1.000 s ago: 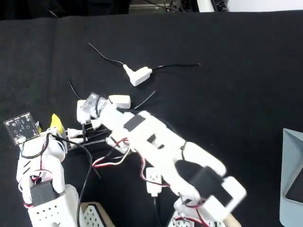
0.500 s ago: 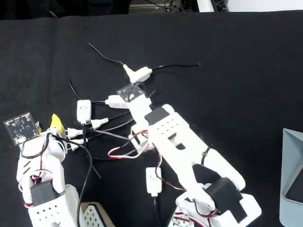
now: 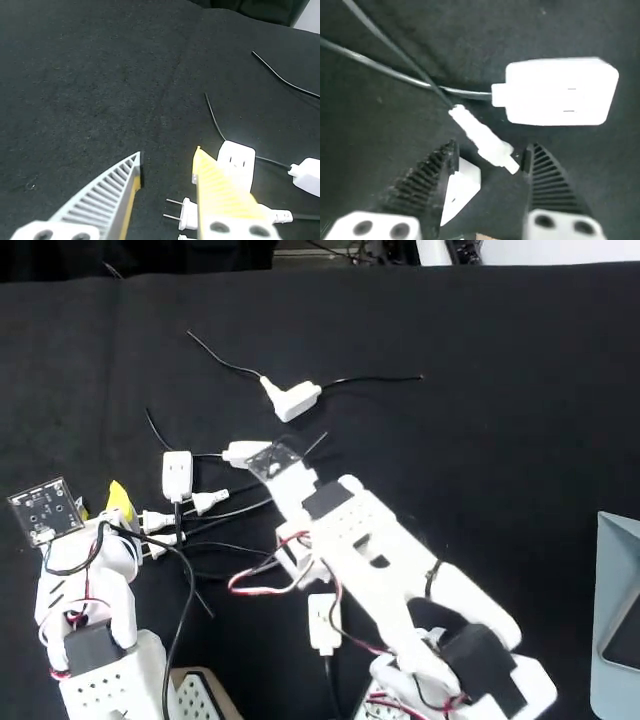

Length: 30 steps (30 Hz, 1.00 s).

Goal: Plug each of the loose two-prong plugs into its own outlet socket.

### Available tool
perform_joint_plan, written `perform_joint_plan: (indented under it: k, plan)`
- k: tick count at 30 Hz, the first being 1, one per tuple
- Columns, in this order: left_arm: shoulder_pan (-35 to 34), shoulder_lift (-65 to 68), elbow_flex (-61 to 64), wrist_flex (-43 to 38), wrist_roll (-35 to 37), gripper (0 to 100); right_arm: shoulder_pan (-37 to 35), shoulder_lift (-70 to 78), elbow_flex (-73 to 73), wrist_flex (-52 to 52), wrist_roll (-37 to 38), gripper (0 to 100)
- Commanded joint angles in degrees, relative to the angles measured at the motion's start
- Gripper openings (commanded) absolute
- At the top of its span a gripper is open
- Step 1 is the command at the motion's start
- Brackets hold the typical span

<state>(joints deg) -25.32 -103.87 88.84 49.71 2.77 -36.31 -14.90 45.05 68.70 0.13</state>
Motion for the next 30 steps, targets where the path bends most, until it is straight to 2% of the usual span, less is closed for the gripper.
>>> perform_joint_plan:
  k: [1, 6, 13, 30]
  plan:
    - [-0.1, -0.5, -0.3, -0.2, 0.1, 18, -3.3, -5.7, -2.9, 0.8, 0.5, 15.6]
    - [-0.1, -0.5, -0.3, -0.2, 0.1, 18, -4.8, -7.3, 1.9, -1.8, 0.8, 12.7]
    - [-0.1, -0.5, -0.3, -0.3, 0.1, 18, -1.9, -7.3, 11.3, -9.8, 9.2, 12.7]
    - [0.0, -0.5, -0.3, -0.3, 0.1, 18, -1.7, -7.3, 10.2, -11.8, 9.8, 12.9]
